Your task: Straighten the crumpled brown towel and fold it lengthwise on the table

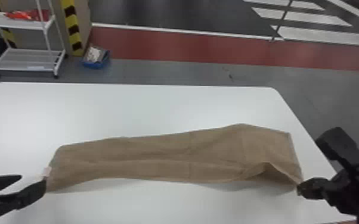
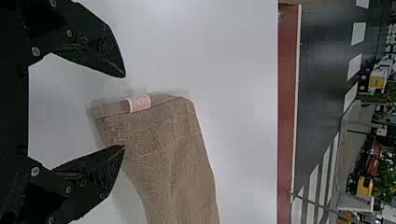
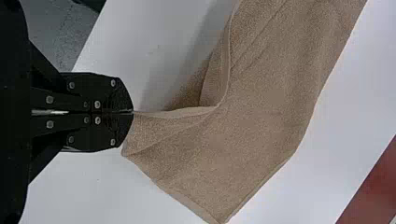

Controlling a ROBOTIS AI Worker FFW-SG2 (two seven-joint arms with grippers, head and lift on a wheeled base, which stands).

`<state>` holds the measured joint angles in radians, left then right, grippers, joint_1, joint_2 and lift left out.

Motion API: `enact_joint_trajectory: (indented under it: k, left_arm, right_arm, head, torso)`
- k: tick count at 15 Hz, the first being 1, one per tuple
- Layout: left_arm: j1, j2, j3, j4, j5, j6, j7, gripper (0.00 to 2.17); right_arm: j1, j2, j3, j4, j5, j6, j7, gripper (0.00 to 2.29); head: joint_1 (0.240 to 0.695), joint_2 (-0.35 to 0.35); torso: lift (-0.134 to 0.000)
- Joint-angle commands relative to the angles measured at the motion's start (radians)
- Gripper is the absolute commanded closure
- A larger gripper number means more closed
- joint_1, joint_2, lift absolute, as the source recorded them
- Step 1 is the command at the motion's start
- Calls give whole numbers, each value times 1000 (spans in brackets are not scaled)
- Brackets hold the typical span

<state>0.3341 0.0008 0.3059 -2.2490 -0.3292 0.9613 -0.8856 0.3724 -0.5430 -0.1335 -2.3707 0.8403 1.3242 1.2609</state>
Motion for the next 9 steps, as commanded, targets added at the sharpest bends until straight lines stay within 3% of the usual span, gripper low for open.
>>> enact_joint_trajectory:
  k: [1,2,4,5,9]
  left_arm:
    - [16,4,-17,-8,-5,-39,-41,255]
    - [22,4,-34,-4,-7,-81,-56,269]
    - [23,7,-94,17,-71,-158,-56,279]
    - [11,10,-116,40,-106,-173,-59,427]
    - [-21,30,-120,89,-131,-137,-139,512]
  right_arm:
    - [-4,0,0,8,0,1,0,1146]
    - [-6,0,0,11,-1,4,0,1146]
    - [-1,0,0,15,-1,4,0,1146]
    - [0,0,0,13,0,4,0,1146]
    - [19,0,-11,8,5,7,0,1146]
  head:
    - [695,-188]
    - [695,-196]
    - [695,-233]
    - [695,-244]
    - [695,-282]
  torso:
    - [-124]
    - [-124]
    - [-124]
    - [-124]
    - [-124]
